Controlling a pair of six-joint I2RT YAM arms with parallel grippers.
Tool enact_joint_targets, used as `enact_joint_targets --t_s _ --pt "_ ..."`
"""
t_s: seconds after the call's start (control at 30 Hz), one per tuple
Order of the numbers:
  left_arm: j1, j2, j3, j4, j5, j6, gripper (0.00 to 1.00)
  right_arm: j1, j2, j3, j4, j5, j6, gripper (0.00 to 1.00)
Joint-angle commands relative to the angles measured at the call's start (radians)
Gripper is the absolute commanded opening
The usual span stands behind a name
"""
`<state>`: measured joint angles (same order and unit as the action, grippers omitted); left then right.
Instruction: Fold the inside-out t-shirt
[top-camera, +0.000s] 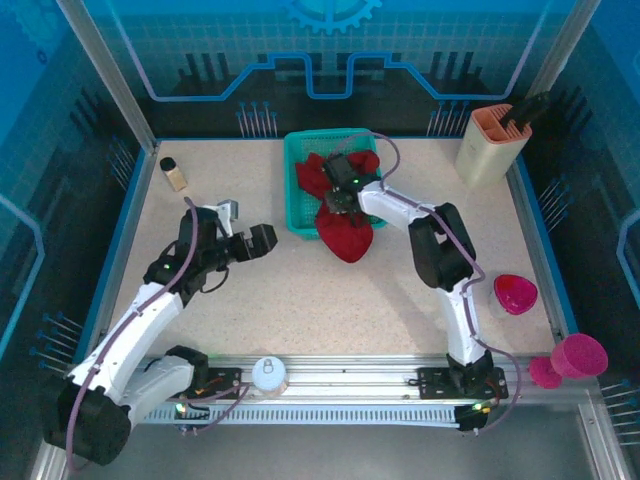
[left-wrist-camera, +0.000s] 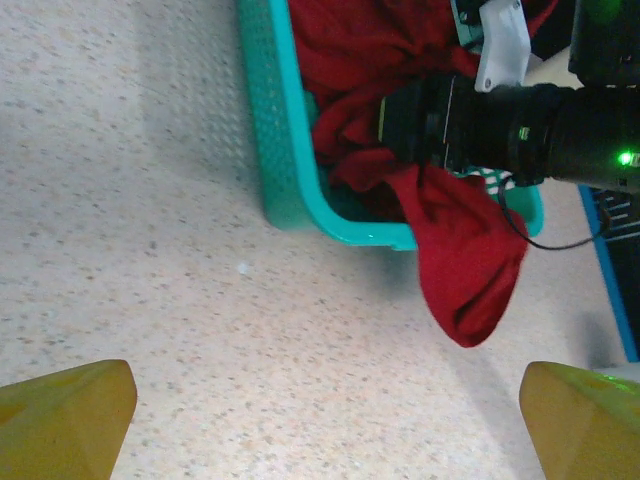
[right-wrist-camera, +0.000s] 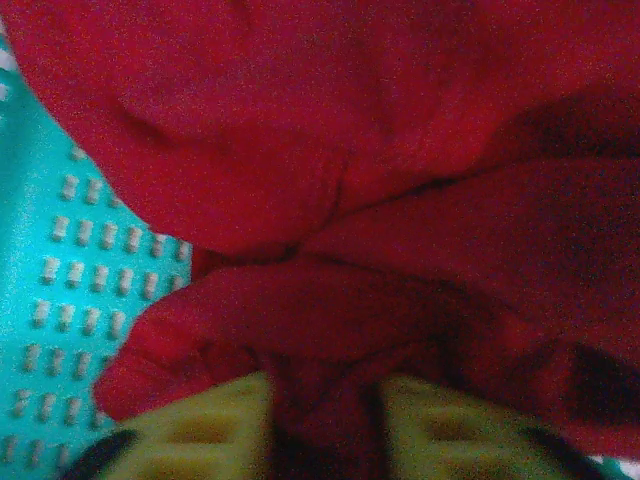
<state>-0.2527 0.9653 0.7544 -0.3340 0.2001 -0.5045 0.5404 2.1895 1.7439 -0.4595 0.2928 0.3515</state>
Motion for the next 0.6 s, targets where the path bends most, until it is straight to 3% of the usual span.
enact_joint_targets --t_s 0.0,0.23,0.37,0.47,0.57 --pt "-0.007 0.024 0.067 -0.040 0.106 -0.050 0.99 -0.042 -0.187 -0.050 0.132 -0.252 -0.049 0.00" --pt "-0.005 0.074 0.173 -0.086 0.212 -0.081 0.99 -0.066 -0.531 -0.095 0.301 -0.683 -0.081 0.00" --pt "0.015 0.063 0.276 -0.186 0.206 -0.092 0.99 -0.047 -0.690 -0.116 0.411 -0.984 0.010 0.00" --pt "0.091 0.045 0.320 -0.245 0.220 -0.131 0.99 -0.004 -0.768 -0.193 0.548 -1.202 0.101 0.00" --pt "0.161 0.023 0.312 -0.241 0.259 -0.154 0.99 0.012 -0.785 -0.305 0.644 -1.305 0.224 0.00"
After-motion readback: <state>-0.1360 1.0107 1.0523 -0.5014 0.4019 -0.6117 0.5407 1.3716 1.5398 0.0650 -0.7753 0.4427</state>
